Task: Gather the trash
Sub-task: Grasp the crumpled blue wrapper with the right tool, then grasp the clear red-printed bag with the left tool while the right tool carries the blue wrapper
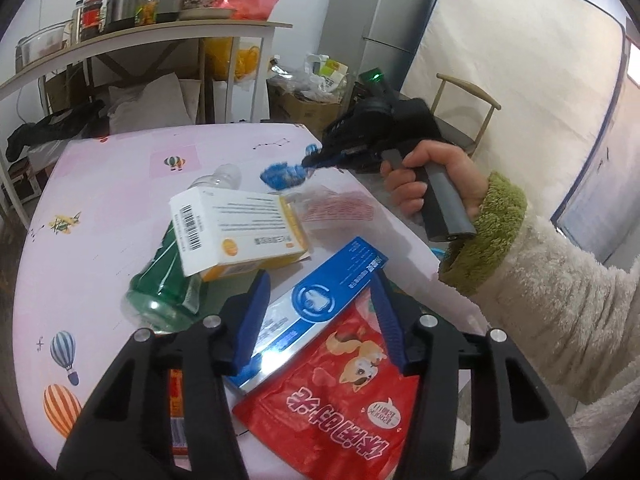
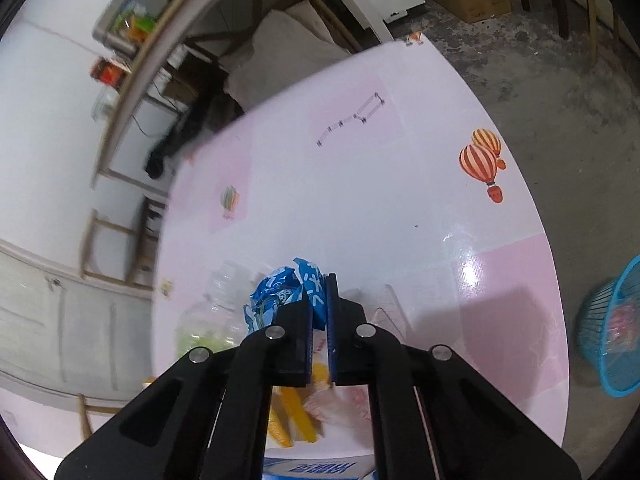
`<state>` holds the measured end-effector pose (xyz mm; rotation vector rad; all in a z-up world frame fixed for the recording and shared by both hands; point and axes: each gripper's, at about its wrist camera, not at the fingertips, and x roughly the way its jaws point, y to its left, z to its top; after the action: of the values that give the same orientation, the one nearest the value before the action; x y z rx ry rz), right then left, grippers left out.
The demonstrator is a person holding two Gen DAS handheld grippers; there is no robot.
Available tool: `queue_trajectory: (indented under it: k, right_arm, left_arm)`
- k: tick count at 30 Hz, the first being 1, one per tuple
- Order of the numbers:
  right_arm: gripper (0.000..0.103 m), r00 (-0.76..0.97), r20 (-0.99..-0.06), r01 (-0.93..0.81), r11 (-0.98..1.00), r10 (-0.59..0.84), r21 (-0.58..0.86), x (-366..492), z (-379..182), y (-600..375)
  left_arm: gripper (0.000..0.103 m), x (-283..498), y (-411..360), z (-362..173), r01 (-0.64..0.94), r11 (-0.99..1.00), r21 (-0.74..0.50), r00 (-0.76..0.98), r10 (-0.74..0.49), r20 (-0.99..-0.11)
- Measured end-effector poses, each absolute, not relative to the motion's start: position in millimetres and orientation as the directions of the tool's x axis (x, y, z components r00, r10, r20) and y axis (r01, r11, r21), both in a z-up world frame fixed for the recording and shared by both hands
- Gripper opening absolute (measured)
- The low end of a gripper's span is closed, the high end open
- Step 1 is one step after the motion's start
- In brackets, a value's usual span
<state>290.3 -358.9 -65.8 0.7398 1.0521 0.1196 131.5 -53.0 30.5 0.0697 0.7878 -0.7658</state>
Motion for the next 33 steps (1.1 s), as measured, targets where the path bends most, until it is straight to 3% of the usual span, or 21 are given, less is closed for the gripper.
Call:
queue_trajectory:
  k: [6,12,18,23,30,33]
  right_arm:
    - [0.006,0.619,-0.638,0.222,0.678,0.457,0.701,261.0,-40.2,-387.8]
    - [0.006,0.691,-0.602,0.224,0.672,0.401,0.706,215.8,-17.4,-421.3]
    - [0.006,0.737,-0.593,0.277,0.656,0.324,0.702,166.6,-12.7,-460.5]
    - [0.006,0.753,-0.589,0.316,0.623,0.295,0.716,131.9,-21.8,-483.4]
    - [0.006,0.759,-0.589,0.360,0.575,0.278,0.735,99.8,-39.9,-501.1]
    - [0.006,0.760,-0.588,0.366,0.565,0.278,0.740,90.0,-45.0,-505.1]
  left_arm:
    - [0.049,145.6,-72.1,32.1,0.665,0.719,-0.204,0.436,-0.595,-0.675]
    - [0.049,172.2,-110.8,31.7,0.671,0.710,-0.212,0.394,-0.584,-0.709]
    - [0.066,208.1,-164.4,21.8,0.679,0.675,-0.288,0.277,-0.599,-0.751]
    - [0.074,228.2,-218.7,-1.6,0.709,0.688,-0.158,0.292,-0.489,-0.822]
    - [0.074,250.7,-264.7,-45.6,0.713,0.699,-0.050,0.267,-0.336,-0.903]
    - [0.061,261.1,-272.0,-62.6,0.696,0.717,-0.033,0.254,-0.289,-0.923]
